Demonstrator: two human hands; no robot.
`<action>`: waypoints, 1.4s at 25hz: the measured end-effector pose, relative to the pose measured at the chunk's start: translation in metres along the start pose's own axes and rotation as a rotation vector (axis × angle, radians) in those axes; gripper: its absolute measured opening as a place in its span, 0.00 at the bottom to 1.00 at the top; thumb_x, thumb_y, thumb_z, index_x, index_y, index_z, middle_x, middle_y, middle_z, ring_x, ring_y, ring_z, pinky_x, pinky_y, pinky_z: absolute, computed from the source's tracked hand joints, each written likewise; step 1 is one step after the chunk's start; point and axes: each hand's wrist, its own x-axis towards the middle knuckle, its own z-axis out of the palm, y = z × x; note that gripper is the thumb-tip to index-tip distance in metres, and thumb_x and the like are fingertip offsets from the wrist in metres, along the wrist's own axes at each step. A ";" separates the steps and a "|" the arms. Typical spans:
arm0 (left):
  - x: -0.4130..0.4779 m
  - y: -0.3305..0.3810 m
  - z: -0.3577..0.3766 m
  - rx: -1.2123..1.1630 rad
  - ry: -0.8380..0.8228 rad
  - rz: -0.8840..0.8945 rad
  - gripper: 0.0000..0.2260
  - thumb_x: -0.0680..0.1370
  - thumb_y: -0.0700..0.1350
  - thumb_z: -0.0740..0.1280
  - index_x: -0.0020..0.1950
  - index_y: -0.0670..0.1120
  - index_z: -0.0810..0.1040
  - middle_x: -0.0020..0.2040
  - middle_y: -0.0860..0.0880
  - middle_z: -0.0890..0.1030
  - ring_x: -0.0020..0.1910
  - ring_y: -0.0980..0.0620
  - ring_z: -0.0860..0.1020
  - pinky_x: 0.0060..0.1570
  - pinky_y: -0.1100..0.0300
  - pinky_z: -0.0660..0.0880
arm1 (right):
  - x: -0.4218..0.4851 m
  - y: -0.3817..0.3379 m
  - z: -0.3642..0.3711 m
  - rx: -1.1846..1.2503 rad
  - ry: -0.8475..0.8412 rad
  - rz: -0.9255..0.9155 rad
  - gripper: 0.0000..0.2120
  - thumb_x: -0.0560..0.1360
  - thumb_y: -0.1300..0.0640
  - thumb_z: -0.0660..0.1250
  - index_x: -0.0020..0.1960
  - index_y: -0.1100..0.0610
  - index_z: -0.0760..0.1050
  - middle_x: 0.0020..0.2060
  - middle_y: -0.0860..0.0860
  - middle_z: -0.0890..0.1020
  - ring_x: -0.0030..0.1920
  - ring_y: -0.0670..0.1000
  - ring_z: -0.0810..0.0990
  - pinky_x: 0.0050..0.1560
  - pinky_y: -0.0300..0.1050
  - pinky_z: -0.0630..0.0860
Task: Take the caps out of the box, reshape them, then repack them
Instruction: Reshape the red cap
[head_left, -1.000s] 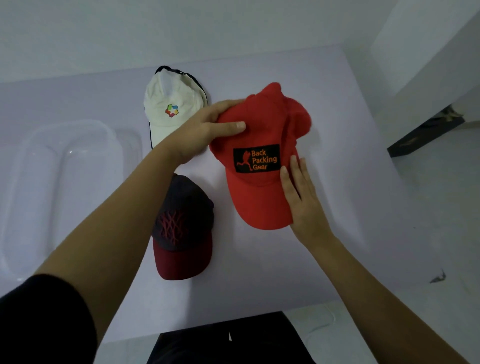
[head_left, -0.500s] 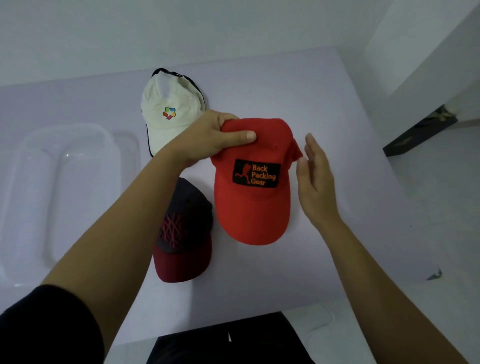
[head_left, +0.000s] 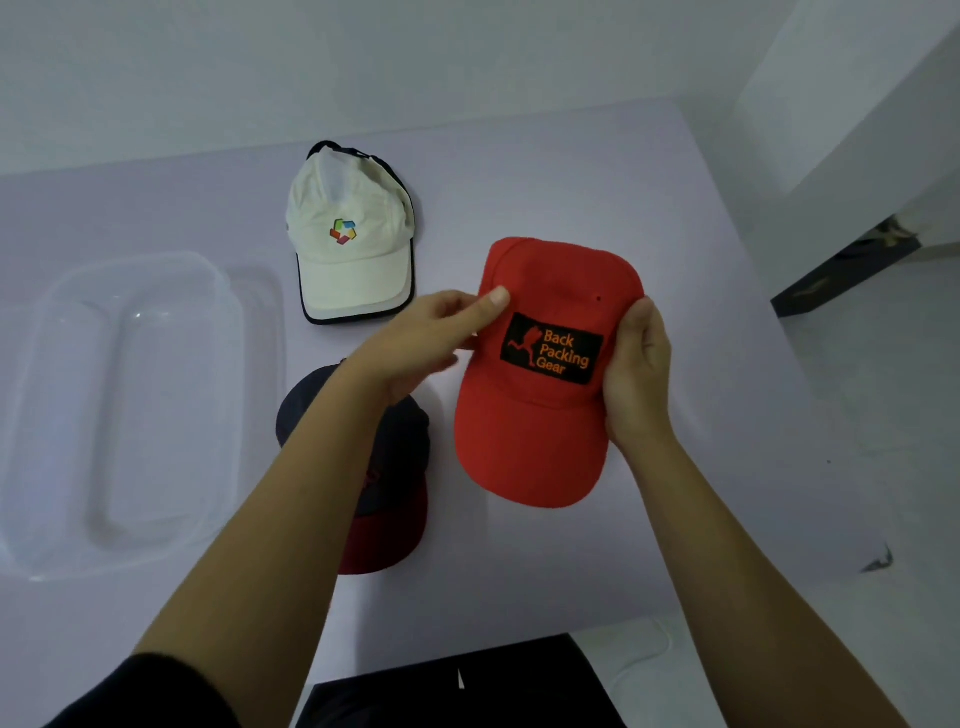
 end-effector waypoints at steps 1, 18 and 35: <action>0.000 -0.004 0.002 -0.007 -0.020 -0.012 0.23 0.71 0.65 0.64 0.58 0.50 0.76 0.56 0.51 0.81 0.57 0.52 0.78 0.59 0.55 0.73 | 0.001 0.001 -0.001 -0.009 -0.012 0.004 0.20 0.82 0.48 0.47 0.49 0.60 0.73 0.43 0.55 0.78 0.45 0.45 0.75 0.50 0.39 0.74; 0.012 -0.028 0.011 -0.287 -0.270 0.103 0.07 0.76 0.37 0.66 0.52 0.46 0.78 0.44 0.52 0.83 0.44 0.56 0.81 0.46 0.65 0.77 | 0.021 0.001 -0.026 0.037 -0.575 0.194 0.07 0.74 0.56 0.68 0.48 0.52 0.70 0.34 0.45 0.82 0.37 0.45 0.80 0.41 0.36 0.76; 0.054 -0.031 0.037 -0.123 -0.050 -0.146 0.05 0.78 0.44 0.66 0.45 0.44 0.78 0.42 0.47 0.81 0.41 0.51 0.79 0.44 0.60 0.78 | 0.053 0.029 -0.010 -0.281 -0.636 0.477 0.11 0.77 0.52 0.64 0.57 0.56 0.77 0.48 0.49 0.83 0.48 0.46 0.81 0.42 0.32 0.74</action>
